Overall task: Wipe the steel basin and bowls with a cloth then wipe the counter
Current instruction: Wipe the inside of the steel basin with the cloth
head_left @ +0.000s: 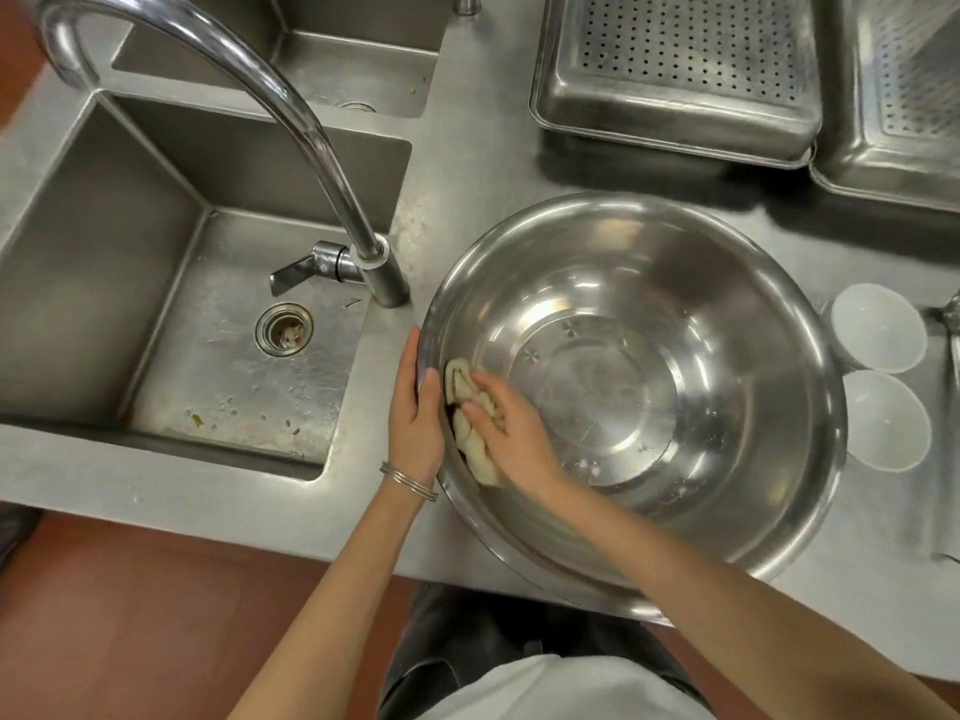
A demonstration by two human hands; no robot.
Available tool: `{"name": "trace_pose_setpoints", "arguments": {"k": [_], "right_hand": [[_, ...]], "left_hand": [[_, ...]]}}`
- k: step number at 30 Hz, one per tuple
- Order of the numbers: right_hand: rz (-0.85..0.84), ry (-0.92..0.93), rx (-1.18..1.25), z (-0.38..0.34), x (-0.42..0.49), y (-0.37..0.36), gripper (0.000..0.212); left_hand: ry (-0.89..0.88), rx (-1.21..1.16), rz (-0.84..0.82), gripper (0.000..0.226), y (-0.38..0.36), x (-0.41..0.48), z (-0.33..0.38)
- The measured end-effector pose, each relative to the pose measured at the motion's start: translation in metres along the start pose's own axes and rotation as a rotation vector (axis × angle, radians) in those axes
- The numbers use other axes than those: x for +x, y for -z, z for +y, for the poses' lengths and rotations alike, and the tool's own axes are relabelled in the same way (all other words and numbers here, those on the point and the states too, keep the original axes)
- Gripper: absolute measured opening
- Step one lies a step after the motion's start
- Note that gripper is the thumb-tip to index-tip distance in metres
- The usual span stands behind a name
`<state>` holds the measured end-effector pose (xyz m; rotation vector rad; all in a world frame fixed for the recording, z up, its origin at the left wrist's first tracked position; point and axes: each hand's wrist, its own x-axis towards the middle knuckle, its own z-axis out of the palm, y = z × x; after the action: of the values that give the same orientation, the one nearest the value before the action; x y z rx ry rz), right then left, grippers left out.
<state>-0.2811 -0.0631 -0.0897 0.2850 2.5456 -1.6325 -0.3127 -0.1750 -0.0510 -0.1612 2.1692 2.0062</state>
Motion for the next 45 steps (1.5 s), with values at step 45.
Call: {"name": "trace_pose_setpoints", "arguments": {"k": [45], "right_hand": [[0.396,-0.226,-0.836,0.032,0.065,0.014,0.047]], "left_hand": [[-1.062,0.825,-0.456,0.025,0.025,0.004,-0.023]]}}
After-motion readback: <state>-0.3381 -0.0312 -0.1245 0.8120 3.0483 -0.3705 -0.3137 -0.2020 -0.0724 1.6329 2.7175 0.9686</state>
